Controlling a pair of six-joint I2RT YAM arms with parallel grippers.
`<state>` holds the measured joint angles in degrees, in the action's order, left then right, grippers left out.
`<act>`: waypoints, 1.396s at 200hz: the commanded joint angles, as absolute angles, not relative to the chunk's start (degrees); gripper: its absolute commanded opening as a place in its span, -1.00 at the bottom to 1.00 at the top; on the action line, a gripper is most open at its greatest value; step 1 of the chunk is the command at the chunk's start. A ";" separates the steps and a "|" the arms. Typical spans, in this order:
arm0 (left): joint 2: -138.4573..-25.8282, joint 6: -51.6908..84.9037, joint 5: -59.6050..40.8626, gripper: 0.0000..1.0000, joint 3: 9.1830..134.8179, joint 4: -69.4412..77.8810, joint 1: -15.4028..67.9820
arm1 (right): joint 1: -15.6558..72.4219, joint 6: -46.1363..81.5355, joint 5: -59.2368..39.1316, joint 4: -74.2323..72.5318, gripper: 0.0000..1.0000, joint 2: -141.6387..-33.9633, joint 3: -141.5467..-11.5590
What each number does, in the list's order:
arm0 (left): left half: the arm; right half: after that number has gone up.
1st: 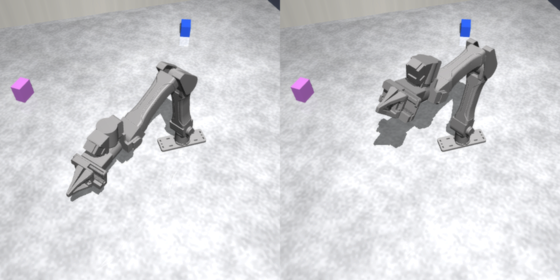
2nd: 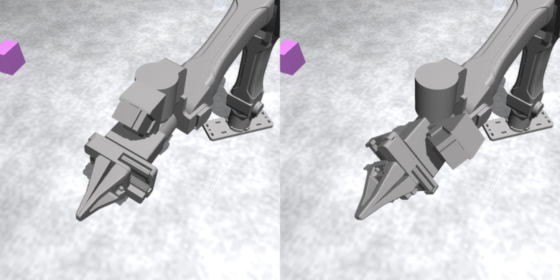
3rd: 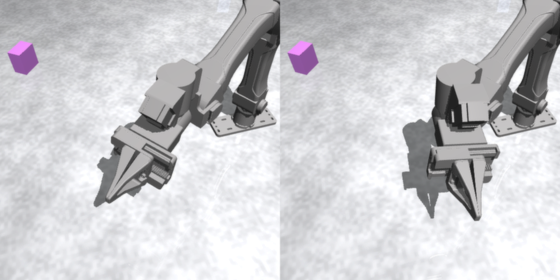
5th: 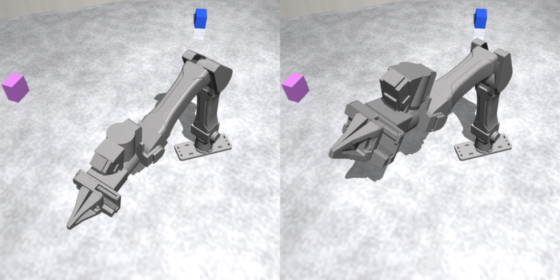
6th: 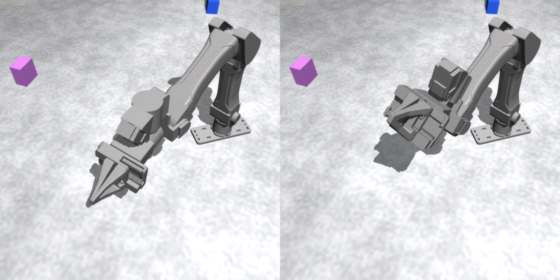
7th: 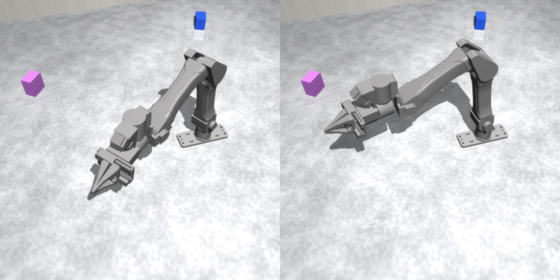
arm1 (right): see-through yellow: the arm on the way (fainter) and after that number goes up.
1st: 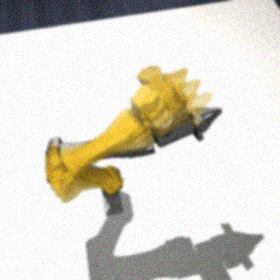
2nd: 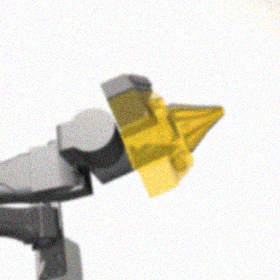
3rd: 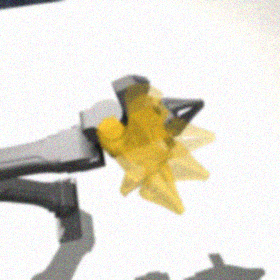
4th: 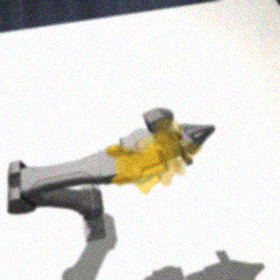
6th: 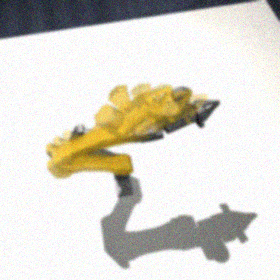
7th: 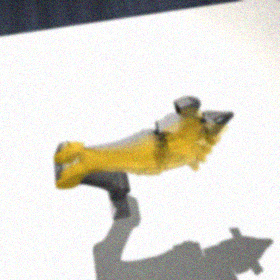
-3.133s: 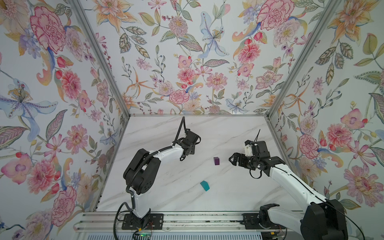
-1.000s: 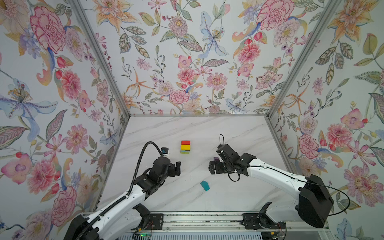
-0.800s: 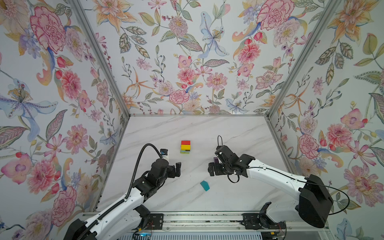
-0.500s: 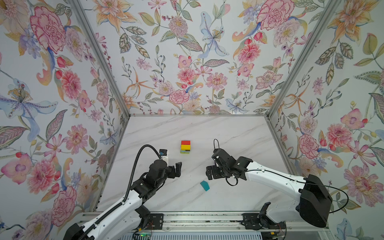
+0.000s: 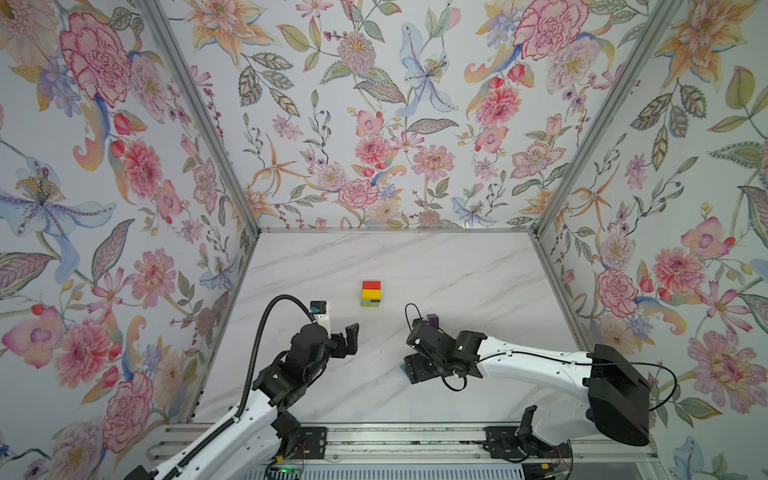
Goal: Build the wood block tower
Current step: 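Lower the right gripper over the teal block and close on it, then lift the teal block with the right gripper and carry it toward the stack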
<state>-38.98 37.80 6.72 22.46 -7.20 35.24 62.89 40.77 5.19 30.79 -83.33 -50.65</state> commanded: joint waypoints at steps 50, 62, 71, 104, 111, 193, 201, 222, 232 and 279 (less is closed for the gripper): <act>-33.01 40.27 11.05 0.98 20.85 -12.91 34.90 | 65.67 41.67 5.49 27.33 0.26 -90.04 -49.78; -32.62 40.48 11.21 0.98 20.57 -13.14 34.80 | 65.87 41.42 5.66 27.33 0.23 -90.76 -50.46; -32.39 40.69 11.38 0.98 20.48 -13.26 34.80 | 65.83 41.16 5.76 27.34 0.23 -91.28 -50.82; -32.01 41.02 12.03 0.98 20.28 -13.49 34.77 | 65.83 40.04 6.13 27.33 0.10 -93.33 -52.88; -31.91 40.99 12.26 0.98 20.30 -13.61 34.80 | 65.83 39.78 6.02 27.31 0.08 -94.03 -53.49; -32.54 40.33 13.23 0.98 20.54 -13.89 34.80 | 64.36 39.09 5.38 27.33 -0.22 -100.93 -59.15; -32.67 40.28 13.35 0.98 20.62 -13.89 34.80 | 63.81 39.16 5.20 27.33 -0.23 -101.53 -59.77; -33.04 39.95 13.54 0.98 20.67 -13.65 34.83 | 62.28 39.70 4.89 27.33 -0.25 -103.74 -61.85; -33.37 39.69 13.71 0.98 20.86 -13.54 34.81 | 61.57 39.97 4.87 27.33 -0.25 -104.84 -63.05; -34.41 38.65 13.97 0.98 21.52 -13.18 34.91 | 59.71 40.08 3.75 27.41 -0.22 -109.44 -68.42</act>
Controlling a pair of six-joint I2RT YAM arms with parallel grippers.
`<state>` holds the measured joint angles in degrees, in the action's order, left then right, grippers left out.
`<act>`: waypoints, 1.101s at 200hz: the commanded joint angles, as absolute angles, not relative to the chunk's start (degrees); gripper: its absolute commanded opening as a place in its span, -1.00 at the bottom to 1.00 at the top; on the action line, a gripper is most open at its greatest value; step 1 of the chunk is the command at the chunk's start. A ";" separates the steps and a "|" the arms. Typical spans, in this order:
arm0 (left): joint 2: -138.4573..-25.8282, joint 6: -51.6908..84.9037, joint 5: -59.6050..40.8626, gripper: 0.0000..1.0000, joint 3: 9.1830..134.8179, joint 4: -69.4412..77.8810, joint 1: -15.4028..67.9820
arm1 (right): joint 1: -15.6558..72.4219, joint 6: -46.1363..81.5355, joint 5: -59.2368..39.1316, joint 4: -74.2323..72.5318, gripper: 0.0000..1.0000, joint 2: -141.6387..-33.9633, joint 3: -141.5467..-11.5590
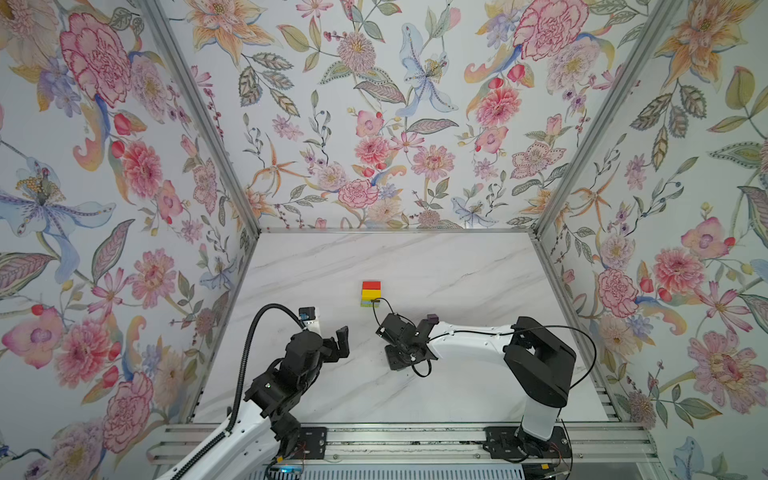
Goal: Build the wood block tower
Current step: 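Lift the teal block with the right gripper and carry it toward the stack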
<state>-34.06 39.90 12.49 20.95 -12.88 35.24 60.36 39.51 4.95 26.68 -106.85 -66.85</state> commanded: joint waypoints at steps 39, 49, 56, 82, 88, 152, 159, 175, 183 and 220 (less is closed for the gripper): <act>-34.63 38.62 13.54 0.98 21.20 -12.51 34.76 | 59.77 39.96 3.32 29.02 -0.14 -108.49 -68.52; -34.71 38.61 13.54 0.98 20.93 -12.10 34.71 | 59.88 39.99 3.60 29.61 -0.13 -108.16 -68.34; -34.80 38.66 13.46 0.98 20.71 -11.75 34.80 | 60.01 40.07 3.69 29.91 -0.13 -108.01 -68.37; -35.24 38.52 13.30 0.98 20.18 -11.16 34.77 | 60.45 40.25 4.05 30.78 -0.12 -107.50 -68.64; -35.24 38.54 13.35 0.98 20.21 -11.14 34.76 | 60.56 40.25 4.28 31.08 -0.12 -107.57 -68.82; -34.10 38.67 12.92 0.98 19.69 -10.81 34.80 | 61.37 40.33 6.15 34.28 -0.16 -107.16 -70.61; -34.10 38.62 12.89 0.99 19.67 -10.81 34.80 | 61.39 40.26 6.24 34.44 -0.16 -107.05 -70.72; -34.09 38.58 12.75 0.98 19.73 -10.85 34.85 | 61.37 40.10 6.24 34.46 -0.16 -107.03 -70.87; -34.17 38.62 12.74 0.98 19.68 -10.70 34.83 | 61.36 40.00 6.24 34.46 -0.16 -107.05 -70.97; -34.24 38.60 12.56 0.98 19.69 -10.63 34.80 | 61.27 39.47 6.57 34.78 -0.16 -107.58 -72.05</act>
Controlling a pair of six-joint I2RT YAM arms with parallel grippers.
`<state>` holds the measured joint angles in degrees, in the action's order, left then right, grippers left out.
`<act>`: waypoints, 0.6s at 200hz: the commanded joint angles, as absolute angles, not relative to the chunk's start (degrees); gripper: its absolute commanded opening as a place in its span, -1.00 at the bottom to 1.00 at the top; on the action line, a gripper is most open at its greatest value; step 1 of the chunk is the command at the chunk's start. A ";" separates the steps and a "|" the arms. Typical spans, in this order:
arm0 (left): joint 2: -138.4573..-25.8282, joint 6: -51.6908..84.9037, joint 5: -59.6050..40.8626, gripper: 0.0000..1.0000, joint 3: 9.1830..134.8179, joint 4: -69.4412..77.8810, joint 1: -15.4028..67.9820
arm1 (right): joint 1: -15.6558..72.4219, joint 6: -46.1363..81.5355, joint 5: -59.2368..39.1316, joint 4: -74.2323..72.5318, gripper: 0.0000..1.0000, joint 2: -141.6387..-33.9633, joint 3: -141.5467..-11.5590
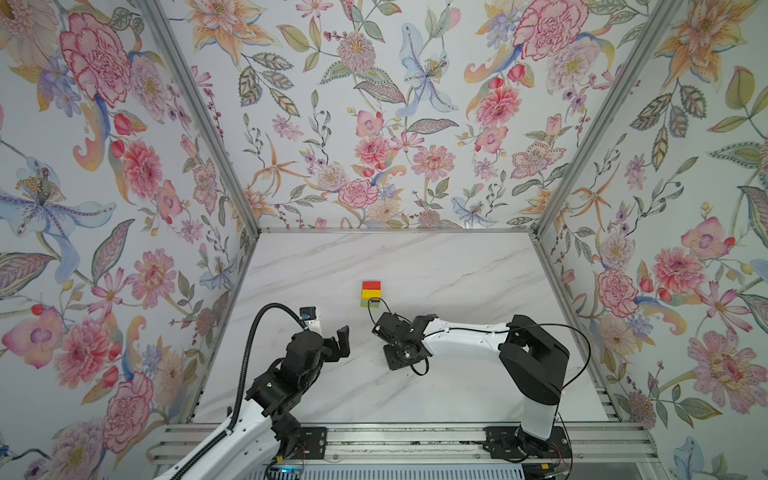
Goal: Build the wood block tower
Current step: 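Lift the teal block with the right gripper and carry it toward the stack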
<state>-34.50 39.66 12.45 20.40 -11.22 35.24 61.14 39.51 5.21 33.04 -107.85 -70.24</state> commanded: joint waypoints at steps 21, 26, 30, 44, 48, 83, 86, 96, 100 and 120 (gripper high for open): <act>-34.28 38.68 12.44 0.98 19.47 -10.55 34.80 | 61.31 39.12 6.59 35.12 -0.16 -107.85 -72.84; -34.28 38.72 12.39 0.98 19.51 -10.55 34.80 | 61.29 39.11 6.59 35.20 -0.16 -107.95 -72.99; -34.34 38.71 12.39 0.98 19.49 -10.57 34.82 | 61.26 39.03 6.59 35.35 -0.16 -108.04 -73.14; -34.37 38.63 12.39 0.98 19.56 -10.55 34.81 | 61.26 38.87 6.64 35.68 -0.18 -108.28 -73.53; -34.37 38.65 12.38 0.98 19.60 -10.50 34.80 | 61.34 38.85 6.59 35.83 -0.19 -108.36 -73.68; -34.48 38.47 12.44 0.98 19.57 -10.35 34.80 | 61.27 38.77 6.43 36.45 -0.20 -109.00 -74.03; -34.46 38.43 12.45 0.98 19.60 -10.37 34.80 | 61.33 38.76 6.43 36.37 -0.20 -109.11 -74.04; -34.61 38.45 12.44 0.99 19.55 -10.28 34.83 | 61.31 38.76 6.35 36.43 -0.20 -109.36 -74.09; -34.63 38.45 12.40 0.98 19.61 -10.28 34.79 | 61.26 38.76 6.37 36.45 -0.21 -109.41 -74.15; -34.88 38.31 12.31 0.98 19.66 -10.11 34.80 | 61.28 38.67 6.35 36.91 -0.24 -109.86 -74.62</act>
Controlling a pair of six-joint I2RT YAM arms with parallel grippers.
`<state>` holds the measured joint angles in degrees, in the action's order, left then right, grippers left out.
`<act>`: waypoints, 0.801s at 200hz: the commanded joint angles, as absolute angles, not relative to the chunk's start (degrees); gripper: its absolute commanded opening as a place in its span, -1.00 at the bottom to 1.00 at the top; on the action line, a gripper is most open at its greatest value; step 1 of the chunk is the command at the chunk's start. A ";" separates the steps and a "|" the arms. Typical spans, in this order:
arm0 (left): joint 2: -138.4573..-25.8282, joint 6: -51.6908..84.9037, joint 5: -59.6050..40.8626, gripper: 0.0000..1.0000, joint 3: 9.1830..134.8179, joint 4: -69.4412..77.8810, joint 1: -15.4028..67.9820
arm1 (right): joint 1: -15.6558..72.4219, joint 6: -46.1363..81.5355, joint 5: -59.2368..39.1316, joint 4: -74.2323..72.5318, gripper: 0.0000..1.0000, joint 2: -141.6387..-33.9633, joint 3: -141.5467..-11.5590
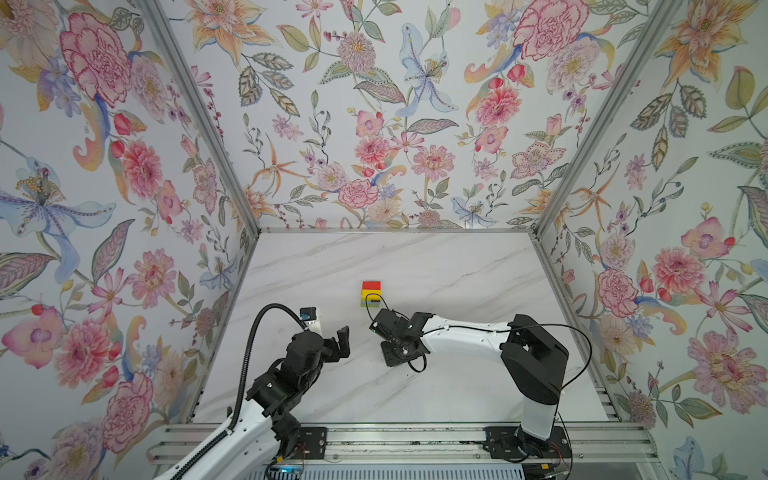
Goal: Build the wood block tower
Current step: 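Lift the teal block with the right gripper and carry it toward the stack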
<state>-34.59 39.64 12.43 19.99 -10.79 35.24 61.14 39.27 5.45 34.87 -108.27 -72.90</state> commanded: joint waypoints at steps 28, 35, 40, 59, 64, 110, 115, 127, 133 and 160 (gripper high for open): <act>-34.91 38.32 12.28 0.98 19.77 -10.05 34.80 | 61.29 38.50 6.50 37.17 -0.28 -110.13 -75.03; -34.95 38.27 12.35 0.98 19.78 -10.02 34.71 | 61.26 38.50 6.51 37.29 -0.30 -110.13 -75.07; -34.90 38.32 12.41 0.98 19.69 -10.02 34.80 | 61.28 38.44 6.50 37.27 -0.31 -110.13 -75.17; -34.89 38.24 12.39 0.98 19.74 -10.02 34.81 | 61.33 38.24 6.43 37.28 -0.36 -110.22 -75.51; -34.90 38.23 12.41 0.98 19.77 -10.02 34.85 | 61.26 38.23 6.38 37.27 -0.38 -110.21 -75.63; -35.16 38.23 12.90 0.99 19.52 -9.58 34.80 | 60.92 37.67 5.98 37.59 -0.43 -109.82 -77.05; -35.24 38.23 12.99 0.98 19.42 -9.56 34.89 | 60.93 37.59 5.99 37.64 -0.43 -109.80 -77.21; -35.42 38.17 13.14 0.98 19.28 -9.45 34.77 | 60.71 37.44 6.04 37.90 -0.43 -109.62 -77.65; -35.41 38.30 13.25 0.98 19.26 -9.48 34.77 | 60.70 37.29 6.14 38.11 -0.44 -109.54 -77.86; -35.59 38.62 15.24 0.99 19.35 -10.16 34.74 | 60.22 36.98 6.50 38.83 -0.44 -109.35 -79.21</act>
